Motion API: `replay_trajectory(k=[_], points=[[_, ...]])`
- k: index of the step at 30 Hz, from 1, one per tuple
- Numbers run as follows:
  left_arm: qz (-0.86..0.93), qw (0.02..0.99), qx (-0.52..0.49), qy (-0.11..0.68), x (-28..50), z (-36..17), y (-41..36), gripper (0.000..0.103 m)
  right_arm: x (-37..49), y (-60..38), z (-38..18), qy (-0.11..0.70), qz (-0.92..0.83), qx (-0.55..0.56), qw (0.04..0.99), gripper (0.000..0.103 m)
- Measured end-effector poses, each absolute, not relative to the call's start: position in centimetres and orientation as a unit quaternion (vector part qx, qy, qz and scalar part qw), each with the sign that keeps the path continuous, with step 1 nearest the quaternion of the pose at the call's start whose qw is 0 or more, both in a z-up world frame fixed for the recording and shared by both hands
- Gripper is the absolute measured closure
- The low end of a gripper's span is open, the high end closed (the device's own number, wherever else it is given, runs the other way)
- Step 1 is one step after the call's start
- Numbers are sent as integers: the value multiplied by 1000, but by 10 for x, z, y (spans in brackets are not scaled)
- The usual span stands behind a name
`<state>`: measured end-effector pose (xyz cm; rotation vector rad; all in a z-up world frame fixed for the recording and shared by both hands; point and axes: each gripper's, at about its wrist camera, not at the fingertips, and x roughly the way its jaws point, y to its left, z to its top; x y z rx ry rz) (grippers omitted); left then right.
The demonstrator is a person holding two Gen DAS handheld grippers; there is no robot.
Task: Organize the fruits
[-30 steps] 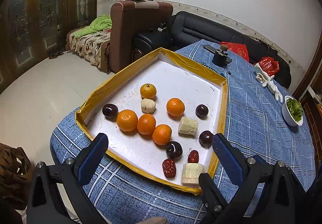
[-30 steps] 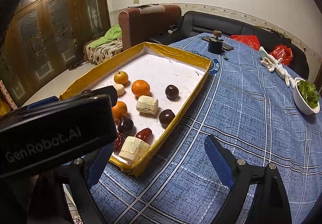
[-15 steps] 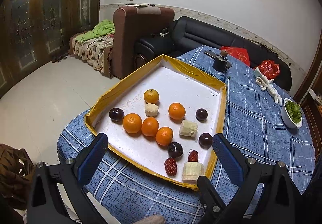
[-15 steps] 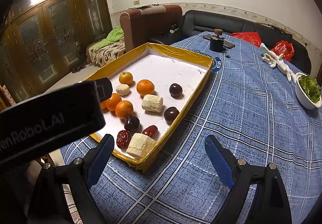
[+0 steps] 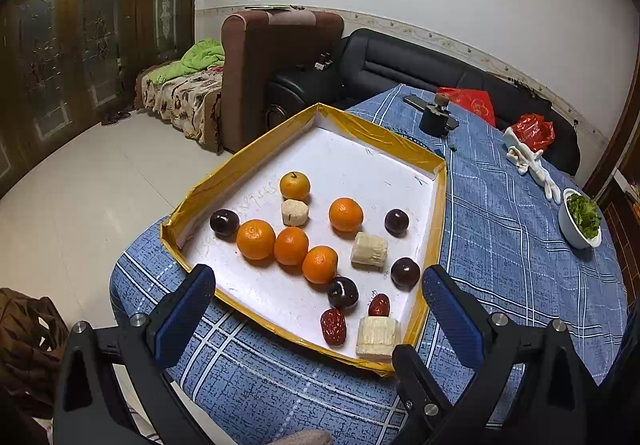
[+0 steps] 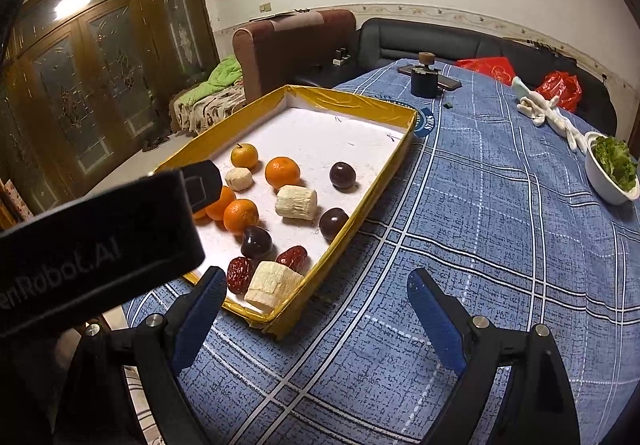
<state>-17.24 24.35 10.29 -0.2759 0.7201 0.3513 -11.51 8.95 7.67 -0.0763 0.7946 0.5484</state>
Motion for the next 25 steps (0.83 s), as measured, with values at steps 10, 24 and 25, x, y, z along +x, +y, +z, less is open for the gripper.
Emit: replay_trajectory(k=[10, 24, 25], points=[[168, 910, -133, 354, -171, 100, 243, 0, -115, 89, 73, 387, 263, -31, 883, 8], [169, 905, -142, 363, -169, 95, 249, 0, -119, 93, 73, 382, 273, -38, 882, 8], [172, 905, -139, 362, -170, 95, 248, 0, -119, 93, 73, 383, 271, -37, 882, 8]])
